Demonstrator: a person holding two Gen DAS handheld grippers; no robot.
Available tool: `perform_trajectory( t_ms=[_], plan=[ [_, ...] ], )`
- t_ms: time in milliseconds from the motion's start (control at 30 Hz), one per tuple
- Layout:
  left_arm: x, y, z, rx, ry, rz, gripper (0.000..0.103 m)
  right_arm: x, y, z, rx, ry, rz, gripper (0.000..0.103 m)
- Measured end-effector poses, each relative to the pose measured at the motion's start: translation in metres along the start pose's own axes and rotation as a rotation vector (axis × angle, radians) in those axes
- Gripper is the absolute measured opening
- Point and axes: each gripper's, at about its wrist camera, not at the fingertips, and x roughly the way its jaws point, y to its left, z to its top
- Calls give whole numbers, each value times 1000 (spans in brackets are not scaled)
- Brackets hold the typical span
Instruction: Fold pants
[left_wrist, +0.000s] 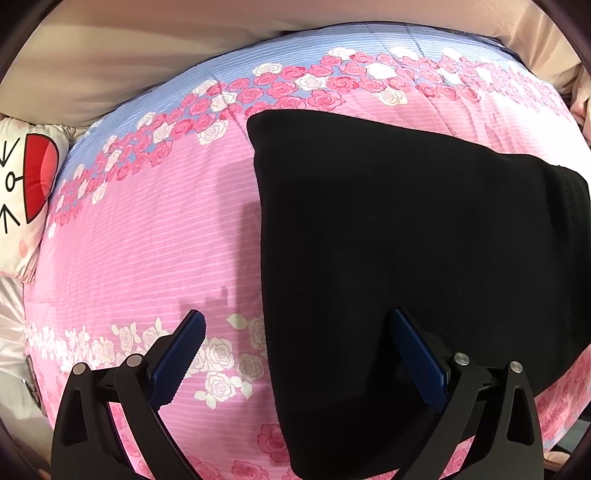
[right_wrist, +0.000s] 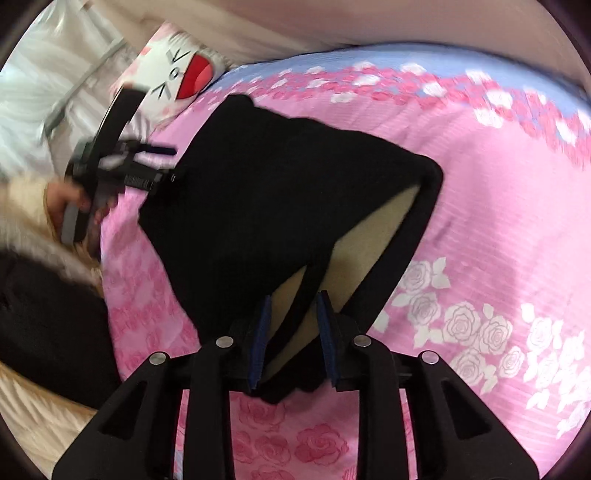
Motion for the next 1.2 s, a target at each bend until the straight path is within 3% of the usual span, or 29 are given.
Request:
perform_trajectory(
  t_ms=[100,133,167,200,300,367,467,600,667,767,833,867,900,933,967,1000,1100,1133,1167,1200],
  plan=[
    [-1,-1,0,1,0,15,98,11,0,9,78,-3,30,28],
    [-2,-2,0,7,-3,27,98,12,3,9,71,-3,23,26],
    [-4,-2,0,15,-4,36,98,9,8,11,60,-10,23,13],
    [-6,-3,1,24,-5,44,98,-4,15,12,48,-52,44,9],
    [-14,-6,0,61,-30,53,98,-38,7,2,103,-176,49,8],
    [-15,-10,-3,72,-49,25,98,-17,-19,-16,180,-69,-48,8],
    [-5,-17,-3,76,-27,24,98,-22,-28,-26,316,-102,4,12],
    [-6,-13,-1,71,-33,13,98,-68,-10,-24,388,-305,-191,14],
    [-5,-9,-2,43,-31,-11,98,-81,6,-16,382,-354,-172,14],
    [-2,-7,-2,23,-34,-24,98,-53,54,9,240,-267,-88,12],
    [-2,-7,-2,23,-37,-29,98,-12,56,15,192,-166,-210,11],
    [-1,-6,-2,22,-38,-35,98,-2,40,13,240,-136,-292,6],
    [-1,-5,-2,21,-39,-43,98,-3,9,2,398,-153,-308,0],
    [-2,-3,-4,18,-42,-68,98,-17,-9,-8,560,-241,-254,0],
    [-2,-1,-4,14,-43,-72,98,-33,-14,-11,661,-295,-312,1],
    [-3,0,-5,11,-45,-67,98,-43,-6,-1,649,-302,-366,4],
    [-2,3,-8,-13,-61,-82,98,-21,52,44,360,-192,-260,3],
    [-1,4,-9,-32,-60,-92,98,-7,66,54,262,-158,-267,2],
    [0,4,-8,-41,-59,-97,98,2,67,57,220,-140,-301,1],
    [-1,5,-7,-47,-57,-102,98,18,54,59,225,-92,-404,1]
  ],
)
